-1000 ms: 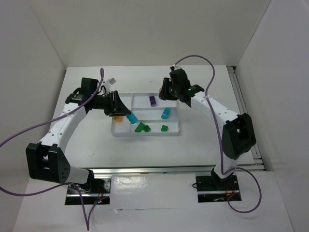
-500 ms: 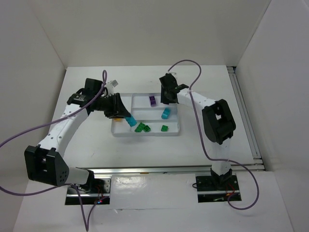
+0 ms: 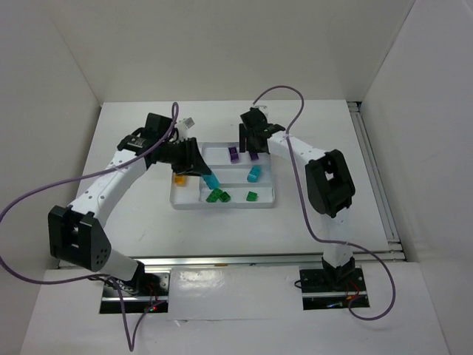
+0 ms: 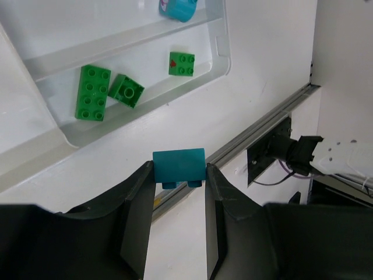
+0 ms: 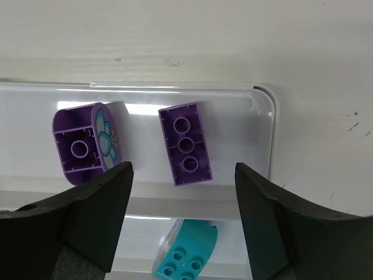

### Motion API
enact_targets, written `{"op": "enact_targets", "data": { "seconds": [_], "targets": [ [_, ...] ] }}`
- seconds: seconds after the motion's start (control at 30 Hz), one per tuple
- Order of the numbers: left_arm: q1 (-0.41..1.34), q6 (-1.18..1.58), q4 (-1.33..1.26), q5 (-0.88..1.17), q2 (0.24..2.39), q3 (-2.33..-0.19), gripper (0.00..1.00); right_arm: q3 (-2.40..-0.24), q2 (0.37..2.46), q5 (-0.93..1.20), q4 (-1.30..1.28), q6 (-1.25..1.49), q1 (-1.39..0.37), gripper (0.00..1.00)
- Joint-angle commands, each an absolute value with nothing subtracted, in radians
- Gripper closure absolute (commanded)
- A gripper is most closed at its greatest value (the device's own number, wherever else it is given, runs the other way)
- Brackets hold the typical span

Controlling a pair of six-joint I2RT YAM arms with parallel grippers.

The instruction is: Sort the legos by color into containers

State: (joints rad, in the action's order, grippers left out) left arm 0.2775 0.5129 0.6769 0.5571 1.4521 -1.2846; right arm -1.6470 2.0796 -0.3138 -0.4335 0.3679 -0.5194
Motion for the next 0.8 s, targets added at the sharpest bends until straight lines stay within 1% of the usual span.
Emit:
{"op": "enact_targets", "data": {
  "seconds": [0.0, 0.07, 0.13, 0.2, 0.37, 0.5, 0.6, 0.73, 0.77],
  "targets": [
    [0.307, 0.537, 0.638, 0.523, 1.517, -1.364, 1.00, -1.626, 1.973, -0.348, -0.456, 0.357, -0.518, 0.22],
    [0.330, 0.549, 0.638, 0.514, 1.554, -1.414, 1.00, -1.580, 1.894, -0.373, -0.456, 0.370, -0.506, 0.23],
    [0.350, 0.571, 0.638, 0.463, 1.624, -1.454, 1.00, -1.487, 1.826, -0.382, -0.442, 0.391, -0.497, 0.27],
    [0.359, 0.571, 0.638, 0.472, 1.679, -1.527, 1.00, -1.390, 1.722, -0.382, -0.433, 0.406, -0.470, 0.27],
    [0.368, 0.571, 0.638, 0.462, 1.828, -1.608, 1.00, -1.278, 1.531, -0.356, -0.462, 0.440, -0.391, 0.27],
    [0.403, 0.586, 0.638, 0.417, 1.917, -1.654, 1.00, -1.227, 1.447, -0.358, -0.472, 0.440, -0.351, 0.27],
    [0.413, 0.595, 0.626, 0.347, 1.945, -1.672, 1.00, -1.198, 1.427, -0.337, -0.472, 0.440, -0.325, 0.27],
    [0.413, 0.595, 0.626, 0.350, 2.011, -1.718, 1.00, -1.180, 1.427, -0.337, -0.483, 0.440, -0.325, 0.27],
    [0.413, 0.606, 0.626, 0.365, 2.022, -1.718, 0.94, -1.180, 1.427, -0.337, -0.483, 0.440, -0.325, 0.27]
  ]
}}
